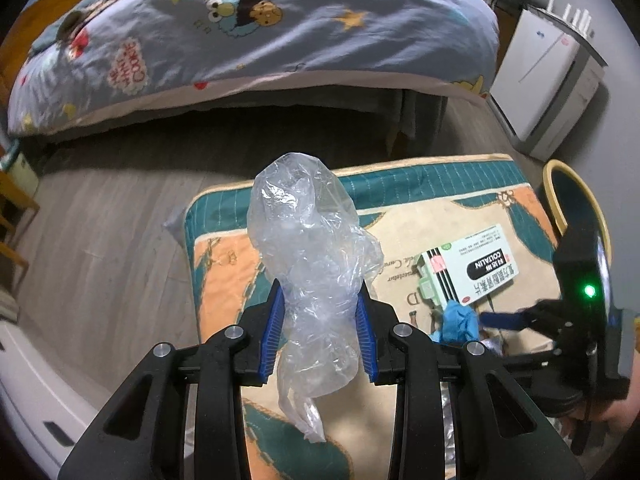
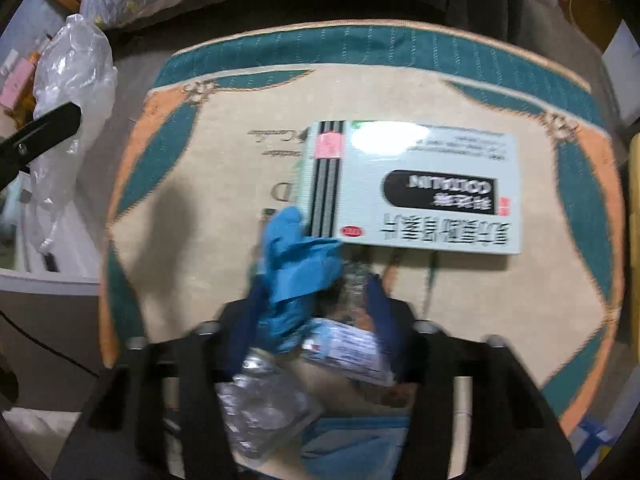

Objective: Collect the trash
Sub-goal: 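Grasp the clear plastic bag with the left tool while the right tool grasps the blue glove, then carry the plastic bag and blue glove over the bin and open both tools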

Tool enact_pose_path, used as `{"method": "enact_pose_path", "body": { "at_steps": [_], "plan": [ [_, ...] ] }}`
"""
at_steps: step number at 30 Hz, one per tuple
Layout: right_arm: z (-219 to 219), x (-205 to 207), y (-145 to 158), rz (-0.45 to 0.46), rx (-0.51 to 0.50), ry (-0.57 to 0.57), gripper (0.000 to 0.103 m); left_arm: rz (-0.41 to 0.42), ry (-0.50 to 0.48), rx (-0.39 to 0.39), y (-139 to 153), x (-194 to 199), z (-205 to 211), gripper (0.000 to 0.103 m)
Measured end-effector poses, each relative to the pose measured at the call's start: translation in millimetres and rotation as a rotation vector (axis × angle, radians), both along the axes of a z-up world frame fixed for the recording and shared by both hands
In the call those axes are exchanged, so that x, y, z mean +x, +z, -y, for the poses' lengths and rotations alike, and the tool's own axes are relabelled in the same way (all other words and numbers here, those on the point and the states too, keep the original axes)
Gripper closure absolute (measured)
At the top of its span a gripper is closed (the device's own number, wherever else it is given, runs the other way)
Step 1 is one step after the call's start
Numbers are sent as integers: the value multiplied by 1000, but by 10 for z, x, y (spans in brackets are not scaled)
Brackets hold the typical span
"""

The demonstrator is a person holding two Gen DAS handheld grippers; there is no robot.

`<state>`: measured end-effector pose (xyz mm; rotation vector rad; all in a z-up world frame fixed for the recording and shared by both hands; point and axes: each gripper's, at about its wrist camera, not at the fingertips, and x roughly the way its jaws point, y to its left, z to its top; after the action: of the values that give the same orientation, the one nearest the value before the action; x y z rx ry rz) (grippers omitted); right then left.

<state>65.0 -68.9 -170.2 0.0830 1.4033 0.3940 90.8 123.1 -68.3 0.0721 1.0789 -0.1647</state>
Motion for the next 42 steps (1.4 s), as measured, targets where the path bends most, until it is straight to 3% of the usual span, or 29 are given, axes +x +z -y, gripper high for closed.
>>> {"method": "enact_pose_path", "body": {
  "at_steps": [1, 2, 14, 23, 33, 42],
  "plan": [
    [1, -12, 29, 2, 12, -8, 74, 5, -6, -1, 29, -8, 18, 69],
    [8, -29, 74, 12, 21, -11, 76, 11, -11, -4, 55, -17, 39, 69],
    [649, -76, 852, 159, 115, -162, 77, 64, -57, -20, 280, -121, 356, 69],
    [1532, -95, 1353, 358, 11, -268, 77, 126, -159, -71, 391, -139, 1039, 69],
    [2745, -54, 1271, 361, -25, -475, 77, 162, -319, -144, 450, -145, 2112, 69],
    [3533, -92, 968, 297, -62, -583, 77, 132, -445, -140, 231, -109, 2983, 69]
  ]
}}
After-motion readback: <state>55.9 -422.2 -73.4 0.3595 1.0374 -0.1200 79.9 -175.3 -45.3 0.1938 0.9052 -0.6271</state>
